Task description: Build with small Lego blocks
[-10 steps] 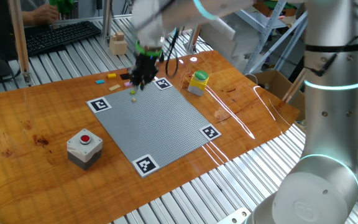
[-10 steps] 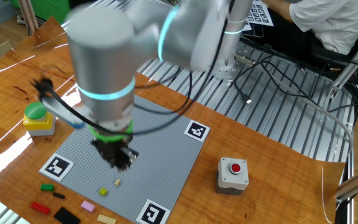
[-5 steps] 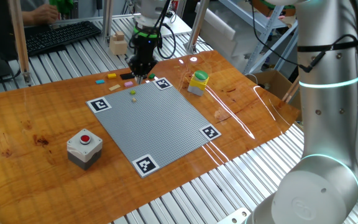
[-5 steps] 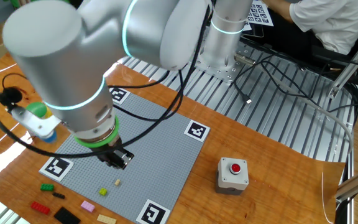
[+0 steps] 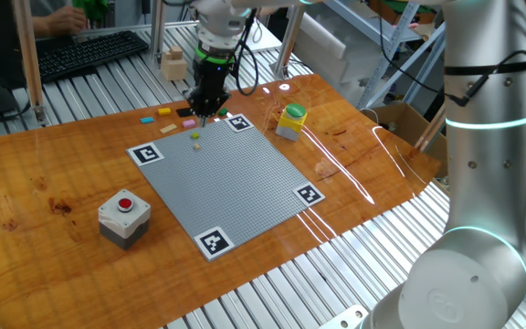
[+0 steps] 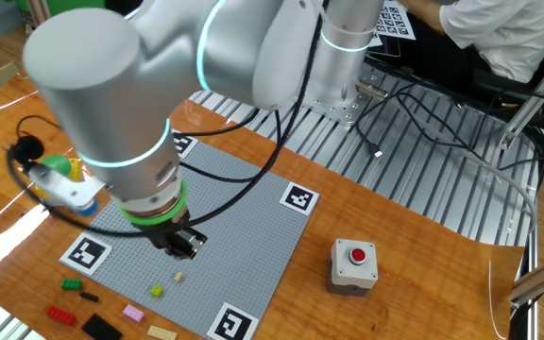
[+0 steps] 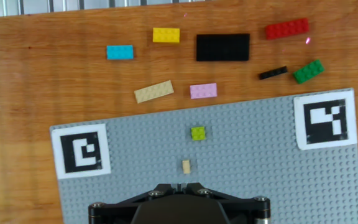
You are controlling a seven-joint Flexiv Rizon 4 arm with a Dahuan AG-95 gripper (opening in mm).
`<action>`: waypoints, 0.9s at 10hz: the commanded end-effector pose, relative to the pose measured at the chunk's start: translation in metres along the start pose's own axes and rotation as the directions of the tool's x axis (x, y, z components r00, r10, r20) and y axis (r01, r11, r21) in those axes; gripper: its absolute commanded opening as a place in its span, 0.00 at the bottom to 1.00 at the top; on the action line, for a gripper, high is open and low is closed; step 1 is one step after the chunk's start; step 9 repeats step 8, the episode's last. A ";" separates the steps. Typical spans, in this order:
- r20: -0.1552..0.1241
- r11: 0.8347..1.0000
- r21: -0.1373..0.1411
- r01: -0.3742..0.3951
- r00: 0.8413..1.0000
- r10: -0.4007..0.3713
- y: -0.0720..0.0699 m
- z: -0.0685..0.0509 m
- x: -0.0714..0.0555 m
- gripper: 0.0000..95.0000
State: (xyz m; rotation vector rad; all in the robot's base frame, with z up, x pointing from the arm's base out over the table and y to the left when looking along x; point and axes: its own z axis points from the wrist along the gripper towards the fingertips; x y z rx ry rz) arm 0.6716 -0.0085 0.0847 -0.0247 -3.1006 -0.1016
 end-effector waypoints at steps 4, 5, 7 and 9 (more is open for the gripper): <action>0.017 1.000 0.002 0.010 1.000 -0.010 -0.005 0.000 -0.003 0.00; 0.016 1.000 0.007 0.021 1.000 -0.021 -0.005 0.000 -0.003 0.00; 0.019 1.000 0.018 0.023 1.000 -0.023 -0.005 0.000 -0.003 0.00; 0.017 1.000 0.021 0.023 1.000 -0.023 -0.005 0.000 -0.003 0.00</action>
